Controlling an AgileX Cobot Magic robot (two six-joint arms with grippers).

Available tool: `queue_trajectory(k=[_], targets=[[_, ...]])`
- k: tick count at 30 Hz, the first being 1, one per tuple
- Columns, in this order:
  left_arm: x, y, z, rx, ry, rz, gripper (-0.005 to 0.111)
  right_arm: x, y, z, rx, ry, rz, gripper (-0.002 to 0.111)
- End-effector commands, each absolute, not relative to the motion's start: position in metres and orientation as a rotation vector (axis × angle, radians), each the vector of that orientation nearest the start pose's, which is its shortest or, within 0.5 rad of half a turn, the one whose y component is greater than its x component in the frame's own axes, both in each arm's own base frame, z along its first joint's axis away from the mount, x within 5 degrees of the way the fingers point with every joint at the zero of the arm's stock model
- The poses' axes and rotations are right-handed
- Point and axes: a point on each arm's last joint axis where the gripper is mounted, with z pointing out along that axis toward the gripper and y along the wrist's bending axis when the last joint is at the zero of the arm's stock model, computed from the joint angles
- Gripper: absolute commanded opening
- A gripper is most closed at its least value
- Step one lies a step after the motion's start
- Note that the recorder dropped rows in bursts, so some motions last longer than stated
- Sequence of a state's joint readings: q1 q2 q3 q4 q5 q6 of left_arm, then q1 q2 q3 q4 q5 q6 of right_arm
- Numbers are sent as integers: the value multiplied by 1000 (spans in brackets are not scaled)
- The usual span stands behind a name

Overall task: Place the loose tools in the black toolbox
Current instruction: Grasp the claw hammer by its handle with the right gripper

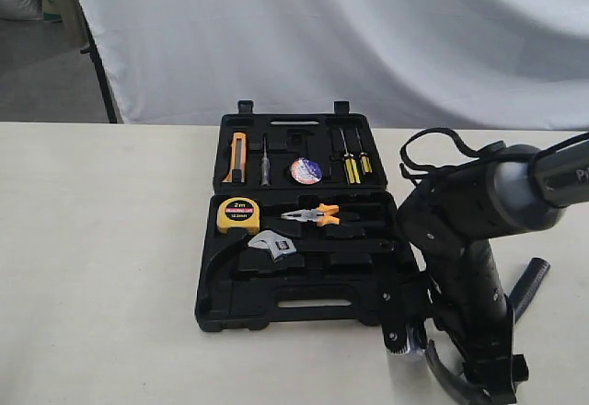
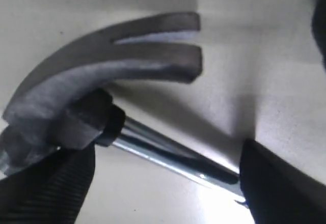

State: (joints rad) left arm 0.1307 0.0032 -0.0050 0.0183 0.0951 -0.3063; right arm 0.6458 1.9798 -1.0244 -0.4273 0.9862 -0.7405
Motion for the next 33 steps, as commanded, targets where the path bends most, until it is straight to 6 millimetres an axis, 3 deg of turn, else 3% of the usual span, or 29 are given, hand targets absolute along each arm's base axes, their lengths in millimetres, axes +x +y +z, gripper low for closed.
queue_trajectory(k=[1, 7, 11, 16, 23, 33], targets=[[55, 9, 208, -346, 1526, -103, 1, 257, 164, 96, -2505, 2332, -419, 48], [55, 9, 208, -346, 1526, -103, 1, 237, 187, 95, -2507, 2346, -281, -1], [55, 9, 208, -346, 1526, -103, 1, 209, 217, 94, -2594, 2242, -238, 0], [55, 9, 208, -346, 1526, -103, 1, 168, 260, 92, -2672, 1980, -186, 0], [55, 9, 208, -346, 1526, -103, 1, 169, 280, 90, -2519, 1870, -120, 0], [55, 9, 208, -346, 1526, -103, 1, 172, 291, 91, -2302, 1954, -38, 0]])
